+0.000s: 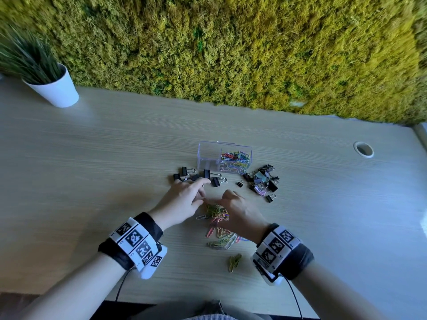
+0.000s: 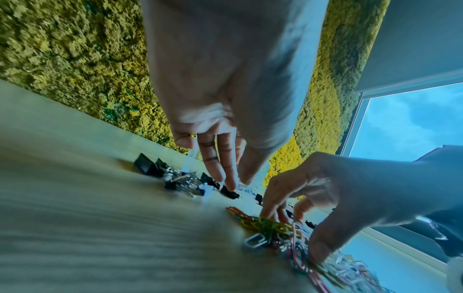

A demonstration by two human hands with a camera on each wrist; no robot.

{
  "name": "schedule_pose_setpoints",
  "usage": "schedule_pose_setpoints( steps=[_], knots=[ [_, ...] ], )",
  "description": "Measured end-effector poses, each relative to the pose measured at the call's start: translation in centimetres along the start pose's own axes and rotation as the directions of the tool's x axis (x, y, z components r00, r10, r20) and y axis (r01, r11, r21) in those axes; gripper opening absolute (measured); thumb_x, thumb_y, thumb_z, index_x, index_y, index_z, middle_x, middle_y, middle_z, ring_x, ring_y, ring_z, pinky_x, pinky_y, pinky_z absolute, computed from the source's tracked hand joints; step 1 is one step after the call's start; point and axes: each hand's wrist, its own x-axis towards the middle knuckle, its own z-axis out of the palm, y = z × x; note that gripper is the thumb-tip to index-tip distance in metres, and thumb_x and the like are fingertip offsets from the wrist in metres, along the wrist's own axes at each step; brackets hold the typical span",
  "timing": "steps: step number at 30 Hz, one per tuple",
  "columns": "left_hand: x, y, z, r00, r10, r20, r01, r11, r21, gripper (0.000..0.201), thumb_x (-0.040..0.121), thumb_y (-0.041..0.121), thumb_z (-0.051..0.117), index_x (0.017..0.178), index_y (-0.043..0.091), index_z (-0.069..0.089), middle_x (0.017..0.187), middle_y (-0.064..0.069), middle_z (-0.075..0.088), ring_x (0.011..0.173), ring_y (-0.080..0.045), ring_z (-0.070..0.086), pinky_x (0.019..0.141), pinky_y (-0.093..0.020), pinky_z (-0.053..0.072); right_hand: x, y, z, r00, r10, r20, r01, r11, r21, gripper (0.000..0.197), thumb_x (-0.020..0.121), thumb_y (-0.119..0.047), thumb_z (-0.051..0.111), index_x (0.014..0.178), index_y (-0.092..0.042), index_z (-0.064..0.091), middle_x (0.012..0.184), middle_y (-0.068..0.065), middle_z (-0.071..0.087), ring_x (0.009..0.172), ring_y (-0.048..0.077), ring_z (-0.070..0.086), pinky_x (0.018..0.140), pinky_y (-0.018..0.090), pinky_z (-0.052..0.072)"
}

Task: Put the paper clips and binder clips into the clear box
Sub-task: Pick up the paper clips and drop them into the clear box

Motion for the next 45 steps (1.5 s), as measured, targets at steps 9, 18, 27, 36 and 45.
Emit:
schedule_pose_setpoints(
  steps=[9,18,27,36,45],
  knots=[
    [-0.3,-0.1,0.6,1.000,0.000,0.027,-0.003,0.995,0.099,0.034,0.077,0.026,0.073,0.109,0.023,0.061,0.105,0.011,0.064,0.095,-0.010,0.057,0.084,-0.033,0.042,0.1,1.0,-1.2,0.992,0.103,-0.075,-0.091,0.984,0.152,0.020,0.082,-0.004,0.061,0.098,-0.011,0.070,0.093,0.003,0.070,0.080,0.015,0.064,0.061,0.010,0.043],
    [0.0,0.3,0.8,0.999,-0.017,0.042,0.012,0.993,0.121,0.036,0.076,0.028,0.074,0.110,0.022,0.063,0.110,0.008,0.064,0.102,-0.013,0.057,0.089,-0.032,0.041,0.2,3.2,-3.2,0.959,0.263,-0.107,-0.161,0.815,0.556,0.015,0.069,0.005,0.072,0.077,-0.007,0.075,0.063,0.010,0.070,0.050,0.010,0.063,0.057,0.019,0.053],
    [0.0,1.4,1.4,0.981,0.003,0.196,-0.012,0.999,0.046,0.038,0.082,0.027,0.069,0.118,0.022,0.058,0.116,0.012,0.056,0.091,0.000,0.050,0.086,-0.016,0.040,4.2,4.6,-10.1,0.842,0.373,-0.391,-0.047,0.771,0.635,0.013,0.071,0.002,0.073,0.080,-0.008,0.074,0.068,0.011,0.071,0.058,0.017,0.067,0.064,0.030,0.058],
    [-0.4,1.5,0.7,0.985,0.006,0.173,-0.005,1.000,-0.010,0.042,0.082,0.025,0.069,0.122,0.022,0.057,0.126,0.012,0.053,0.112,-0.003,0.050,0.102,-0.015,0.032,6.1,4.6,-9.0,0.800,0.307,-0.516,-0.059,0.896,0.441,0.014,0.075,0.000,0.067,0.082,-0.009,0.074,0.084,0.004,0.074,0.074,0.005,0.064,0.074,0.007,0.049],
    [-0.7,0.4,-0.1,0.982,-0.102,0.161,0.087,0.991,0.097,0.042,0.074,0.037,0.075,0.109,0.021,0.058,0.104,0.014,0.052,0.087,-0.004,0.049,0.072,-0.016,0.039,4.5,4.6,-7.1,0.892,0.180,-0.415,-0.145,0.983,0.116,0.046,0.074,0.011,0.046,0.101,-0.018,0.071,0.096,0.012,0.059,0.085,0.027,0.054,0.075,0.030,0.035]
  ],
)
